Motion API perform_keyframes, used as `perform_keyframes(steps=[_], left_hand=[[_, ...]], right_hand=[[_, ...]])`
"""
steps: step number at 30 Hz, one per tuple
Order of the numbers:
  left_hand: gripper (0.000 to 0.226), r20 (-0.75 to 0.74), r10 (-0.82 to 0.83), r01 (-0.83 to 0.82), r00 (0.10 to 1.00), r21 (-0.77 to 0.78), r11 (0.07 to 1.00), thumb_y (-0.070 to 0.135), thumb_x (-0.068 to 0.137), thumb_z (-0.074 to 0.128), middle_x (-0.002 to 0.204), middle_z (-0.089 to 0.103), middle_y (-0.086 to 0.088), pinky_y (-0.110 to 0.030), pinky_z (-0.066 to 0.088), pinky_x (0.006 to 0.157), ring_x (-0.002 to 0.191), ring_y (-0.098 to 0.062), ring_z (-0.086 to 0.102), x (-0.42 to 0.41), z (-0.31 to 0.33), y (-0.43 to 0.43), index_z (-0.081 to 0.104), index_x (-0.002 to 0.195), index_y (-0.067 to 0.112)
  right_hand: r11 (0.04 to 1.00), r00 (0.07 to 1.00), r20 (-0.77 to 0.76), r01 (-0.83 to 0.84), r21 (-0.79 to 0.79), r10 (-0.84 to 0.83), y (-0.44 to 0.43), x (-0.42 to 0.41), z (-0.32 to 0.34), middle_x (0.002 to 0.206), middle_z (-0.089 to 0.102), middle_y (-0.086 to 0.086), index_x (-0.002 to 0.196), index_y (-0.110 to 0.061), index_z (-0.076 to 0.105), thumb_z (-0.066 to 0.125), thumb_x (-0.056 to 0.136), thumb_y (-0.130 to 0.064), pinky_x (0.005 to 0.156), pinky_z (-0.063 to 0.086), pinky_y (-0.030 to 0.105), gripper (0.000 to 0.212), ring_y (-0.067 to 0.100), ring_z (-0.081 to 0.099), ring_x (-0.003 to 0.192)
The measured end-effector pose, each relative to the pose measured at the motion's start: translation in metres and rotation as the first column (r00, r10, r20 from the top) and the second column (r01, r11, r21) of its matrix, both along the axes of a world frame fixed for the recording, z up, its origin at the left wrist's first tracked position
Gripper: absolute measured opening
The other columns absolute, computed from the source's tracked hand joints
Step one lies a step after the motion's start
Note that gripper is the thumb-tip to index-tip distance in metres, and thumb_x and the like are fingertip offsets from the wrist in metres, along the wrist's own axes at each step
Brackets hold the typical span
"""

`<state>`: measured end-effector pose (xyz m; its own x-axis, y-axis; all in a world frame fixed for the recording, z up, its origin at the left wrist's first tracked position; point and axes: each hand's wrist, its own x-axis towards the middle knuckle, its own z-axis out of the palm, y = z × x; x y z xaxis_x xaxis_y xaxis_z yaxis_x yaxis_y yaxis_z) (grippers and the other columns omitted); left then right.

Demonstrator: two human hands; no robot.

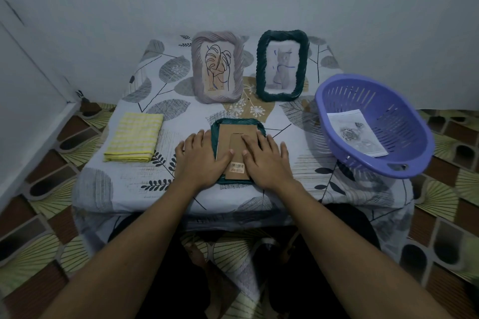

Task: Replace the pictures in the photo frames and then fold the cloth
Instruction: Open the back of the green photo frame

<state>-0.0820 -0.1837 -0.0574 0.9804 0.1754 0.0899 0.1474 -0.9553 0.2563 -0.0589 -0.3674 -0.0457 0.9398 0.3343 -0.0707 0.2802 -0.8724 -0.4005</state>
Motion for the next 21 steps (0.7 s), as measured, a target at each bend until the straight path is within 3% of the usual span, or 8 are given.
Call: perform_keyframes(steps=[4, 7, 9, 13, 17, 21], left_hand=[[0.089, 0.006, 0.003, -0.003, 1.0, 0.007, 1.0, 0.079, 0.086, 0.021, 0.16, 0.028, -0.005, -0.051, 0.017, 0.117, 0.146, -0.026, 0.023, 0.001, -0.002, 0.002, 0.025, 0.153, 0.02], [0.086, 0.019, 0.005, -0.005, 1.0, 0.01, 1.0, 0.079, 0.088, 0.024, 0.159, 0.03, -0.005, -0.05, 0.019, 0.115, 0.144, -0.026, 0.026, 0.001, -0.002, 0.001, 0.028, 0.152, 0.021], [0.086, 0.022, 0.006, -0.006, 1.0, 0.013, 1.0, 0.079, 0.088, 0.023, 0.159, 0.031, -0.005, -0.05, 0.019, 0.115, 0.144, -0.026, 0.026, 0.0, -0.002, 0.001, 0.028, 0.151, 0.021], [0.086, 0.023, 0.001, -0.001, 1.0, 0.002, 1.0, 0.079, 0.088, 0.023, 0.159, 0.029, -0.005, -0.051, 0.018, 0.115, 0.145, -0.026, 0.025, 0.0, -0.001, 0.001, 0.028, 0.152, 0.021], [0.086, 0.019, 0.001, -0.001, 1.0, 0.005, 1.0, 0.078, 0.089, 0.024, 0.16, 0.028, -0.005, -0.051, 0.017, 0.116, 0.146, -0.026, 0.024, -0.001, -0.001, 0.001, 0.026, 0.153, 0.02], [0.088, 0.007, 0.001, -0.001, 1.0, 0.011, 1.0, 0.079, 0.089, 0.021, 0.161, 0.026, -0.006, -0.051, 0.017, 0.116, 0.146, -0.027, 0.023, -0.001, -0.001, 0.001, 0.025, 0.153, 0.02]], right_hand=[[0.979, 0.997, -0.07, 0.027, 0.204, -0.013, -0.008, 0.006, 0.008, 0.167, 0.011, -0.002, 0.154, -0.038, 0.029, 0.043, 0.103, -0.038, 0.122, -0.002, 0.047, 0.052, 0.02, 0.011, 0.153], [0.932, 0.991, -0.108, 0.112, 0.346, -0.079, -0.017, 0.007, 0.015, 0.165, 0.02, 0.005, 0.155, -0.025, 0.031, 0.059, 0.094, -0.023, 0.121, 0.016, 0.046, 0.068, 0.027, 0.024, 0.149], [0.938, 0.985, -0.095, 0.169, 0.303, -0.147, -0.024, 0.006, 0.019, 0.157, 0.035, 0.009, 0.152, -0.016, 0.033, 0.062, 0.092, -0.024, 0.116, 0.026, 0.045, 0.067, 0.031, 0.032, 0.143], [0.973, 0.982, -0.063, 0.184, 0.137, -0.177, -0.037, -0.003, 0.024, 0.145, 0.049, 0.005, 0.144, -0.019, 0.043, 0.058, 0.094, -0.042, 0.104, 0.027, 0.04, 0.056, 0.025, 0.036, 0.137], [0.996, 0.995, -0.069, 0.072, 0.043, -0.069, -0.044, -0.018, 0.022, 0.157, 0.036, -0.001, 0.148, -0.022, 0.041, 0.062, 0.089, -0.057, 0.113, 0.02, 0.044, 0.072, 0.021, 0.026, 0.146], [0.996, 0.996, -0.059, 0.065, 0.06, -0.061, -0.045, -0.022, 0.016, 0.163, 0.027, -0.004, 0.151, -0.023, 0.036, 0.062, 0.089, -0.058, 0.117, 0.016, 0.044, 0.076, 0.018, 0.018, 0.15]])
